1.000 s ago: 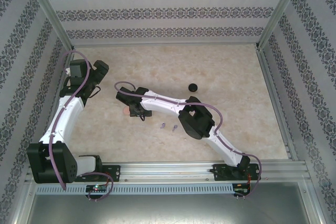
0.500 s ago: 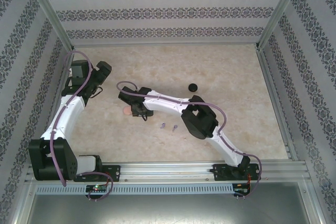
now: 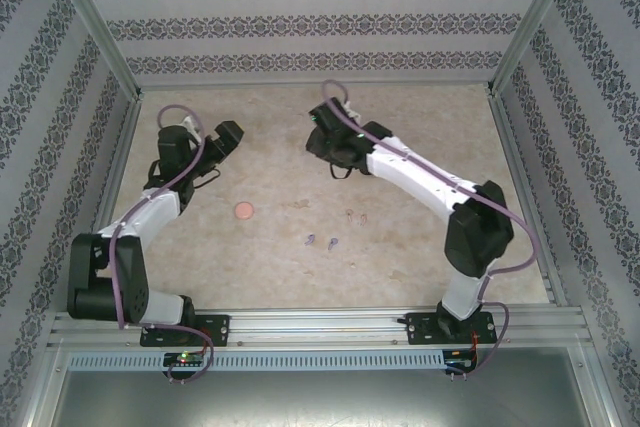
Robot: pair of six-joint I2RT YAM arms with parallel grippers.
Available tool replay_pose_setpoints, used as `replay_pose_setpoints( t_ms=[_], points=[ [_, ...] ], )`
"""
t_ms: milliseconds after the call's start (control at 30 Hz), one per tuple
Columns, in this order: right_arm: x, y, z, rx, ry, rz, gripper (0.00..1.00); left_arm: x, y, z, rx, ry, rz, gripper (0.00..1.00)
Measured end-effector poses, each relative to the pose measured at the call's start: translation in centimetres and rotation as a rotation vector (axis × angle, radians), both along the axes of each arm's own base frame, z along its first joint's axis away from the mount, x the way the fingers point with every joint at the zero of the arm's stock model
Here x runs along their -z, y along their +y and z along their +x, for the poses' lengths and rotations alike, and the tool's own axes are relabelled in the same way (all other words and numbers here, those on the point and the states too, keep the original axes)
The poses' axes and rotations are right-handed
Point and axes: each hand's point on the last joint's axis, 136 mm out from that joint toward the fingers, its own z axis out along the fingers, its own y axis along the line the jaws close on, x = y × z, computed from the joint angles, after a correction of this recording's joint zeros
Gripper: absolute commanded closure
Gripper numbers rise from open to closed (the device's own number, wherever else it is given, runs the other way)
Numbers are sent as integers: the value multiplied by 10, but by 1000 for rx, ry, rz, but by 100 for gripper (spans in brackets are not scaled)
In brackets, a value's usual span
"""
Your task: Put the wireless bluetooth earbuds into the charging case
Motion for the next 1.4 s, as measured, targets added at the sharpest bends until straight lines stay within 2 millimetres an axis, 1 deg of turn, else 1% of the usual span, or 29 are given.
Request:
replay_pose_setpoints(
  t_ms=[133,233,333,400,500,667,767,900,1033,1267,1400],
  points=[
    [-7,-33,11,117,-8,113,65,2,-59,3,174,-87,-17,1],
    [-12,-49,17,187,-12,190,65,6,-100,-3,285,-133,-15,2],
    [-16,-59,19,252,-13,273,65,9,-138,-13,382,-179,-11,5],
    [-17,-62,19,290,-10,337,65,12,-157,-18,428,-196,-12,8],
    [-13,-63,21,325,14,412,65,17,-180,-19,474,-215,-18,13],
    [-14,-56,21,327,41,492,65,16,-205,-11,516,-250,-35,23],
    [-15,-51,21,312,48,526,65,10,-218,-8,539,-276,-47,27],
    [-10,-47,17,301,72,541,65,-1,-232,-8,573,-315,-62,32],
    [-9,-45,16,290,80,550,65,-6,-241,-5,586,-334,-71,37],
    [-13,-40,17,269,75,571,65,5,-250,-3,602,-316,-73,41],
    [-13,-40,16,267,78,573,66,1,-255,-2,607,-335,-81,44]
  ],
)
